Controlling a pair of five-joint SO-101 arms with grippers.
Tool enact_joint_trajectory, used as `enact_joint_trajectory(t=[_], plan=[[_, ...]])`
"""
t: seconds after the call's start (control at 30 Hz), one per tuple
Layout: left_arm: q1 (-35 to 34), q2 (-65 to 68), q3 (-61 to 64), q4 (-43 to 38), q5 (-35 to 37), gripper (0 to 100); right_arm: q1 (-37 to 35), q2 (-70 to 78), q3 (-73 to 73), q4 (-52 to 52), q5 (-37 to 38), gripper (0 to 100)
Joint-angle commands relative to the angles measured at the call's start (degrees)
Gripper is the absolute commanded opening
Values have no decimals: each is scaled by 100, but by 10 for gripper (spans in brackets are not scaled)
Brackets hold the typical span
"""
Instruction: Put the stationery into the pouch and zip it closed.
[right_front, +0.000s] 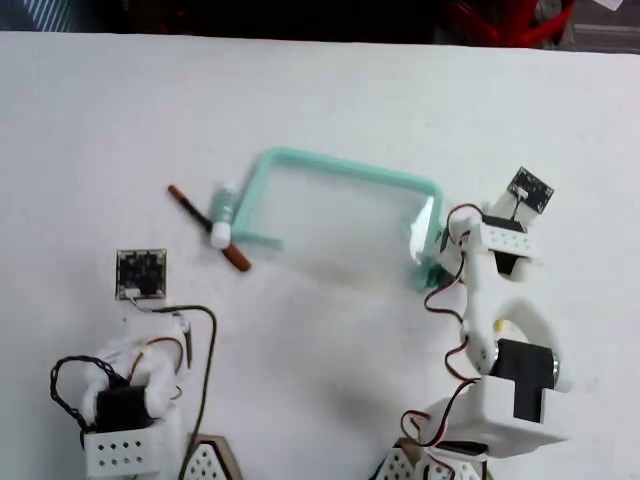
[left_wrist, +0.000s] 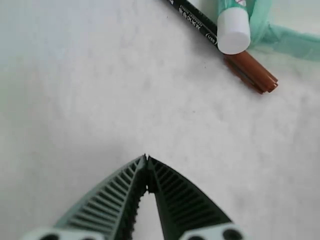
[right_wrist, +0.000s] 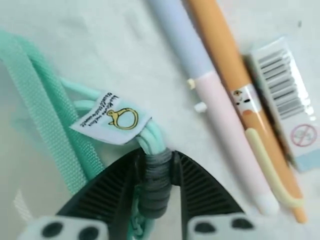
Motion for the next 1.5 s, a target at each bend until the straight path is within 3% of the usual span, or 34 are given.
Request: enact_joint_trajectory(t=[0.0, 1.03, 1.2, 1.4, 1.47], plan=[[-84, -40, -26, 9, 26, 24, 40, -84, -264, 31, -9, 18], [-84, -40, -26, 9, 18, 24, 40, -330, -123, 31, 0, 18], [-356, -48, -343, -615, 9, 24, 66, -321, -114, 48, 0, 18], [-347, -48, -396, -2523, -747, 24, 75, -321, -114, 57, 44, 18], [-347, -48, -396, -3007, -941, 24, 75, -321, -114, 57, 369, 18]])
